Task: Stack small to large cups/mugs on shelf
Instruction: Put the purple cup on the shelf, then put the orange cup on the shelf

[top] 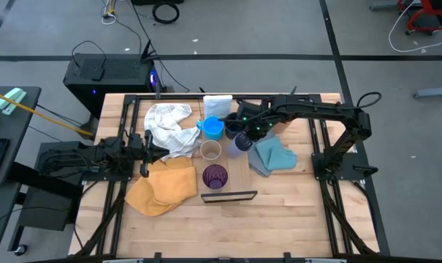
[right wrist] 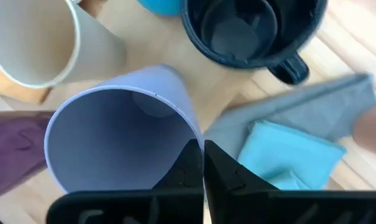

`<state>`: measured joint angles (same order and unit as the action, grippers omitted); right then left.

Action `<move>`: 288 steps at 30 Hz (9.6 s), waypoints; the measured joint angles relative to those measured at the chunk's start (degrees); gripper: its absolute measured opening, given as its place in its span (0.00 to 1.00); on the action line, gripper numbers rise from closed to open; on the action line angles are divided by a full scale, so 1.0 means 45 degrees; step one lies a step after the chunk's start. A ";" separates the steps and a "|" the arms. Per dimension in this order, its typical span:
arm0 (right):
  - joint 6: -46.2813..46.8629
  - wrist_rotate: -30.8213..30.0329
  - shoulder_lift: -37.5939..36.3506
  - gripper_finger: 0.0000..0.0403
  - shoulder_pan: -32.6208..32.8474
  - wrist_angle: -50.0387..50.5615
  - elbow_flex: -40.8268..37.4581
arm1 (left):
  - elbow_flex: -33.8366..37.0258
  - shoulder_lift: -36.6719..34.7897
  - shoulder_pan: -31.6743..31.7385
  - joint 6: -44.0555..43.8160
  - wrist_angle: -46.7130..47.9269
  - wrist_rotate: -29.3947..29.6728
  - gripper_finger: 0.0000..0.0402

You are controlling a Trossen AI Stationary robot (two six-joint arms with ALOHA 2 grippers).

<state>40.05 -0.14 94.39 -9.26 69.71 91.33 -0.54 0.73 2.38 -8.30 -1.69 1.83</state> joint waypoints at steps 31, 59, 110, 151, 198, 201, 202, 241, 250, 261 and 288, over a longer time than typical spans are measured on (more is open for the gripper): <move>0.0190 0.0262 0.0695 0.00 0.0374 0.0870 0.0005 | 0.0000 0.0000 0.0000 -0.0007 0.0005 0.0000 0.09; -0.0368 0.0715 0.0690 0.09 0.0374 0.0117 0.0005 | 0.0000 0.0000 0.0001 0.0001 0.0044 0.0000 0.10; -0.0951 0.0747 0.0681 0.19 0.0233 -0.0184 0.0002 | 0.0000 0.0000 -0.0002 -0.0009 0.0053 0.0000 0.11; -0.4780 -0.1314 0.0676 0.20 -0.1791 0.4425 0.1979 | 0.0000 0.0000 0.0001 -0.0009 0.0053 -0.0003 0.09; -0.6226 -0.0788 0.0583 0.23 -0.6640 0.1642 -0.1656 | 0.0000 0.0005 0.0001 0.0007 0.0063 0.0000 0.09; -0.6029 -0.0686 0.0583 0.23 -0.6640 0.1738 -0.1656 | 0.0000 0.0005 0.0002 0.0015 0.0063 0.0000 0.10; -0.5941 -0.0479 0.0583 0.23 -0.6640 0.1751 -0.1661 | 0.0000 0.0005 -0.0001 0.0026 0.0063 0.0000 0.10; -0.6173 -0.0876 -0.0785 0.35 -0.6609 0.4131 -0.1695 | 0.0000 0.0005 0.0002 0.0362 0.0083 0.0002 0.09; -0.5189 -0.1038 -0.0932 0.36 -0.6771 0.4455 -0.1690 | 0.0000 0.0005 0.0002 0.0370 0.0083 0.0001 0.06; -0.3307 -0.0870 -0.0931 0.36 -0.6941 0.3996 -0.3735 | 0.0000 0.0005 0.0001 0.0330 0.0073 0.0005 0.09; -0.2396 -0.0294 -0.4035 0.01 -0.3495 0.2912 -0.3654 | 0.0000 0.0005 0.0002 0.0465 0.0083 0.0003 0.09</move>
<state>29.27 -1.46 76.23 -24.99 82.82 74.88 -0.54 0.75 2.39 -6.21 -1.32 1.84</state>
